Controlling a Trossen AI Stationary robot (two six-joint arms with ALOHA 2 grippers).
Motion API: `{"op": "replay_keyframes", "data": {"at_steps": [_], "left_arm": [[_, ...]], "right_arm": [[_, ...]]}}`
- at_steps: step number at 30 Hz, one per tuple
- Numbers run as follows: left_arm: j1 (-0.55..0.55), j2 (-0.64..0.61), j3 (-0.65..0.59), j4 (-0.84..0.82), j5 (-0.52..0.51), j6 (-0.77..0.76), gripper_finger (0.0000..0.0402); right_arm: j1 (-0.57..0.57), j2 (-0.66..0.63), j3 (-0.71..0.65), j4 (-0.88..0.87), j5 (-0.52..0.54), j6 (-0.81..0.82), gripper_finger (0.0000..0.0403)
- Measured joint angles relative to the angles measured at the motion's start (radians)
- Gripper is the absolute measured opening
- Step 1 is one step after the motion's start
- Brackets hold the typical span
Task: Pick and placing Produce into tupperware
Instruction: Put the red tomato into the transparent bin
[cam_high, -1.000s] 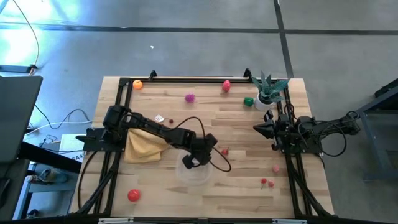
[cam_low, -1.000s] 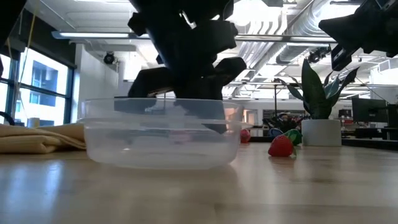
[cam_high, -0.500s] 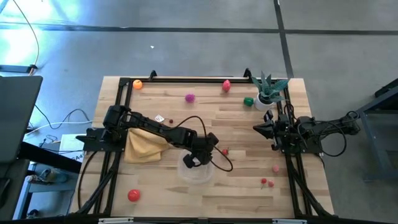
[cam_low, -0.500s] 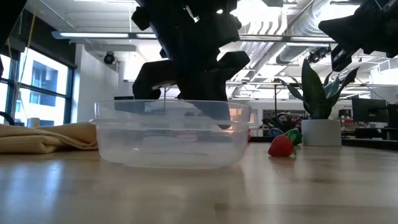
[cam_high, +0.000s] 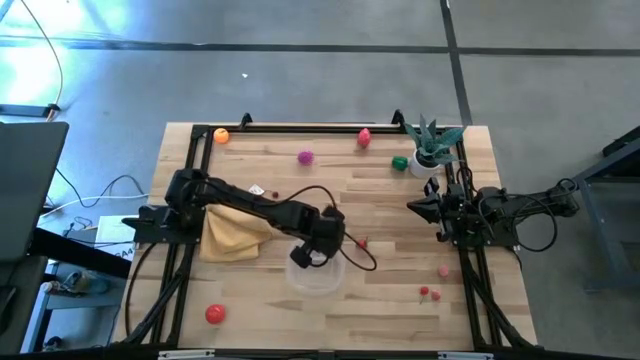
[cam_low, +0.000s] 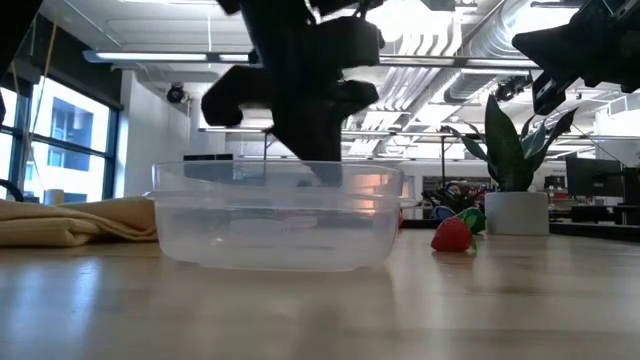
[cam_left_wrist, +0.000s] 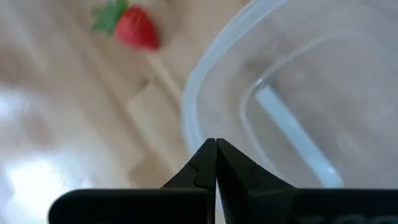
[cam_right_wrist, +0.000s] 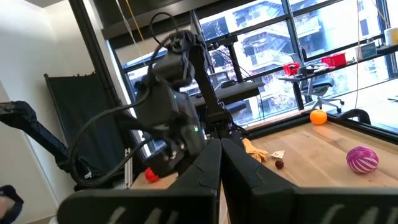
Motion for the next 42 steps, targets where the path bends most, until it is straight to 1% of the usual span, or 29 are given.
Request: {"op": "replay_keyframes", "data": {"at_steps": [5,10,16,20,22,25,29,33,36,42], "left_arm": [[0.000,0.000,0.113,-0.231,-0.072,-0.098,0.0001],[-0.003,-0.002,0.202,-0.450,-0.080,-0.167,0.0001],[-0.036,-0.050,0.223,-0.625,-0.088,-0.224,0.0001],[-0.084,-0.113,0.222,-0.690,-0.098,-0.283,0.0001],[-0.119,-0.154,0.222,-0.713,-0.105,-0.321,0.0001],[-0.185,-0.226,0.222,-0.758,-0.143,-0.391,0.0001],[-0.289,-0.323,0.221,-0.799,-0.205,-0.507,0.0001],[-0.404,-0.396,0.221,-0.833,-0.245,-0.632,0.0001],[-0.486,-0.424,0.221,-0.845,-0.264,-0.732,0.0001],[-0.630,-0.426,0.220,-0.844,-0.331,-0.842,0.0001]], "right_arm": [[0.000,0.000,0.000,0.000,0.000,0.000,0.0000],[0.000,0.000,0.000,0.000,0.000,0.000,0.0000],[0.000,0.000,0.000,0.000,0.002,0.000,0.0000],[0.000,0.004,0.000,-0.003,0.008,0.000,0.0000],[0.000,0.006,0.000,-0.011,0.009,0.000,0.0000],[0.000,0.006,0.000,-0.025,0.008,0.000,0.0000],[0.000,0.006,0.000,-0.030,0.008,0.000,0.0000],[0.000,0.007,0.000,-0.043,0.008,0.000,0.0000],[0.000,0.007,0.000,-0.055,0.008,0.000,0.0000],[0.000,0.007,0.000,-0.067,0.016,0.000,0.0000]]}}
